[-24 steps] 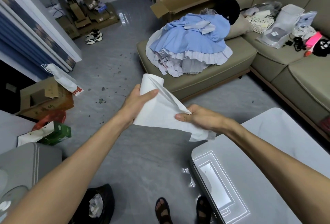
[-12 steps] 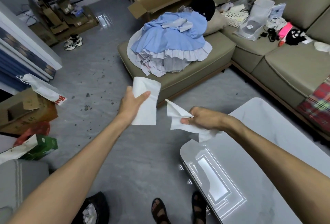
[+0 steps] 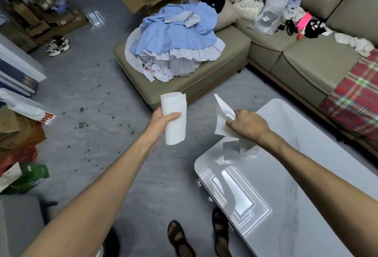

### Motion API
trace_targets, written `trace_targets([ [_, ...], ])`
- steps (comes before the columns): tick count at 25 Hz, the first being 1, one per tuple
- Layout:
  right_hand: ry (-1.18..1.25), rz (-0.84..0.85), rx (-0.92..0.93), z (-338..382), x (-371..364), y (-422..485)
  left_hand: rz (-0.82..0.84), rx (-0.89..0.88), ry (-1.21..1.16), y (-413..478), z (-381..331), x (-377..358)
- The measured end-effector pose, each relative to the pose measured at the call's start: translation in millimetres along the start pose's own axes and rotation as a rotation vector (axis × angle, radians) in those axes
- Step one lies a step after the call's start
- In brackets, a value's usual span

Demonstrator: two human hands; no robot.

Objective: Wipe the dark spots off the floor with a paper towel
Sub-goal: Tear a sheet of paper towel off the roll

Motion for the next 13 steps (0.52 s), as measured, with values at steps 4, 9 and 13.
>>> trace_targets([
  [4, -0.122, -0.325, -0.007, -60, 30, -13, 0.007, 0.058, 0.021, 12, 43, -75],
  [9, 0.052, -0.449, -0.091, -164, 4, -5, 0.047, 0.109, 0.114, 38, 146, -163],
  [13, 0.250, -0.276, -0.217, -247, -78, 21, 0.059, 0.096, 0.226, 60, 244, -206],
])
Point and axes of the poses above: each hand's wrist, its own y-axis towards the middle knuckle, its own x-axis out of the back of the hand, z = x × y, the point moved 10 cm from there along y, towards the middle knuckle, and after that the axes turned 4 degrees about -x, right-handed, at the moved point
